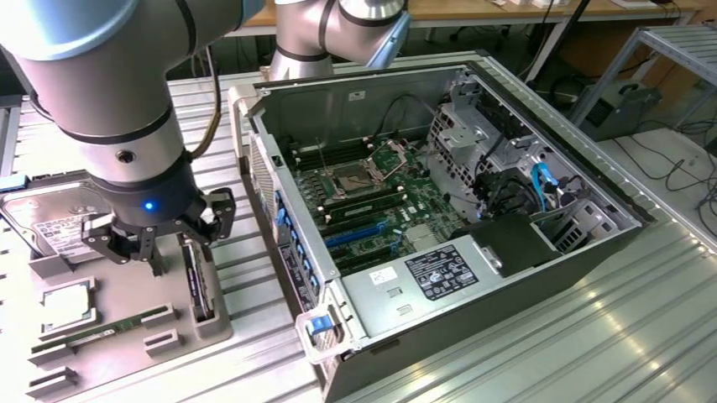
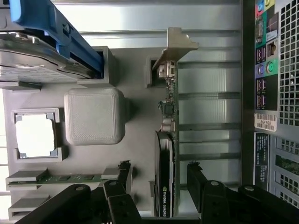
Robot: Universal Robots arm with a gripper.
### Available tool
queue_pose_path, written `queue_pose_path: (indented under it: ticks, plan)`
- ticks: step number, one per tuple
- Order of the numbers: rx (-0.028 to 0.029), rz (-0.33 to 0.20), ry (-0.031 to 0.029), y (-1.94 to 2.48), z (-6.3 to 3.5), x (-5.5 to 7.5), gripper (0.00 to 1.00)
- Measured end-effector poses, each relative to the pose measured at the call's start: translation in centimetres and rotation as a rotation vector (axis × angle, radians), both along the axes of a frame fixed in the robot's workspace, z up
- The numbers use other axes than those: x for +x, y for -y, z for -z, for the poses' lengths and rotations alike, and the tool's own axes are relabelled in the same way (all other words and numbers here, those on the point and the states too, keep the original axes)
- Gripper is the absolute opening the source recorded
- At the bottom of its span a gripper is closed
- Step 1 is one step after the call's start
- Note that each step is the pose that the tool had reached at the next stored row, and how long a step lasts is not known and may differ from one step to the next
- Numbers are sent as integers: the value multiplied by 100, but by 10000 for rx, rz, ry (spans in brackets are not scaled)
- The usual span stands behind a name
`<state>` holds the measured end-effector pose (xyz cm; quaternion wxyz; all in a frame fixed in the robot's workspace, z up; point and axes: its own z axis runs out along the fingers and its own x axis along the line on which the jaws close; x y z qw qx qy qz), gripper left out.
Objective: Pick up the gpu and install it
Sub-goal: 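Pick up the gpu and move the gpu toward the slot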
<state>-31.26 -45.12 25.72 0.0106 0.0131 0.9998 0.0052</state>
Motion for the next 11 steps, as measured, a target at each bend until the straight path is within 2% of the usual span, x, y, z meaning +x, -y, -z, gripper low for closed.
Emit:
queue_pose_path:
  ticks: [5,11]
  plan:
    - [-2,35,-3,0,83,4,60]
    - [-16,152,-35,-1,187,26,60]
